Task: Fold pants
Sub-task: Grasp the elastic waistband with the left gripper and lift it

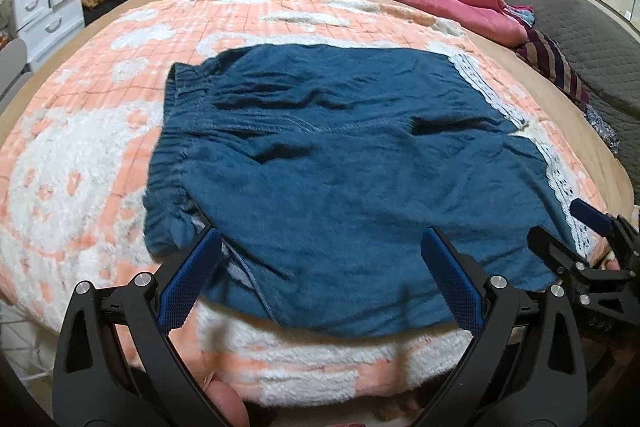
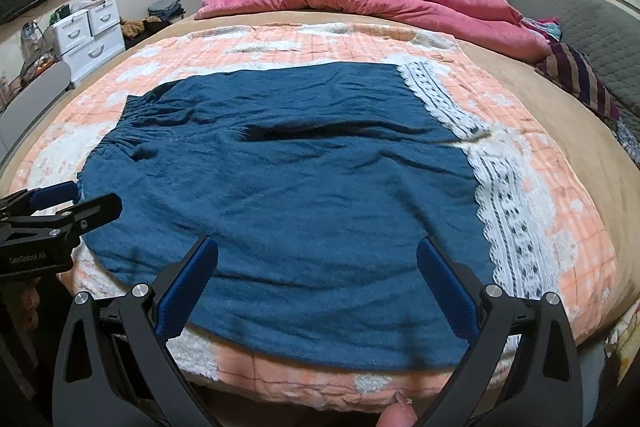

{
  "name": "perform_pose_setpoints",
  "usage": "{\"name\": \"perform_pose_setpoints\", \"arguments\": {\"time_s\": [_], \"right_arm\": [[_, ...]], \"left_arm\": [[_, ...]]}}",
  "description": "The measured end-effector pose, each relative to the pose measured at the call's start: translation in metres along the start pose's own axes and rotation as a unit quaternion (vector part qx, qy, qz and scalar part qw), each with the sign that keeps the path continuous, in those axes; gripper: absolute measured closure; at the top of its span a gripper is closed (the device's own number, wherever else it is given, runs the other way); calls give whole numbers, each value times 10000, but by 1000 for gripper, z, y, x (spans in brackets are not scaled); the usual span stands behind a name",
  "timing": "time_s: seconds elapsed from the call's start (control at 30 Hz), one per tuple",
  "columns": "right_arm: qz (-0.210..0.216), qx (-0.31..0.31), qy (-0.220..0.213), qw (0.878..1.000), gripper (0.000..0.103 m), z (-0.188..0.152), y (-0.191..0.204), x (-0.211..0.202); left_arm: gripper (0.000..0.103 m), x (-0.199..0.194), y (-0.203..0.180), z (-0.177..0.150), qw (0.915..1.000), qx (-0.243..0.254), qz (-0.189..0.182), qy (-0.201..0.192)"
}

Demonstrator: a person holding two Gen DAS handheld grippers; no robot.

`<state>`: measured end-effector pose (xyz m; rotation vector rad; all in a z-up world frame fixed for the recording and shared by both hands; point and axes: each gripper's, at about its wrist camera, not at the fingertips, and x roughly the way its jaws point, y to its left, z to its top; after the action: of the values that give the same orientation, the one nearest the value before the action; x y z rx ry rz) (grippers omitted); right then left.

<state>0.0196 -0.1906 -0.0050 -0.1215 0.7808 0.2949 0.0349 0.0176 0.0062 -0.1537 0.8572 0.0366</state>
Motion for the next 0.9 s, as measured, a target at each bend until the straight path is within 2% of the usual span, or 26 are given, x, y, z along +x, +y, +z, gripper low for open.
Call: {"name": "perform_pose_setpoints", "arguments": {"time_s": [0.2,0.3,0.6,0.77,0.9], "right_arm": [[115,-291,-46,9995,4,38,9,11],[386,-271,146,9988,4,60,12,29],[603,-737,488,9943,4,108,43,87],[592,-973,633,9915,4,127,55,118],[566,-1084,702,9900,4,140,59,138]], "left_arm": [[9,7,30,20,9998,-181,105,29],[9,13,54,36,9991,-343,228,38],[9,29,107,91,9966,-630,526,-13],[9,65,126,119,9972,-524,506,183],[9,97,136,130,9973,-345,503,406]]}}
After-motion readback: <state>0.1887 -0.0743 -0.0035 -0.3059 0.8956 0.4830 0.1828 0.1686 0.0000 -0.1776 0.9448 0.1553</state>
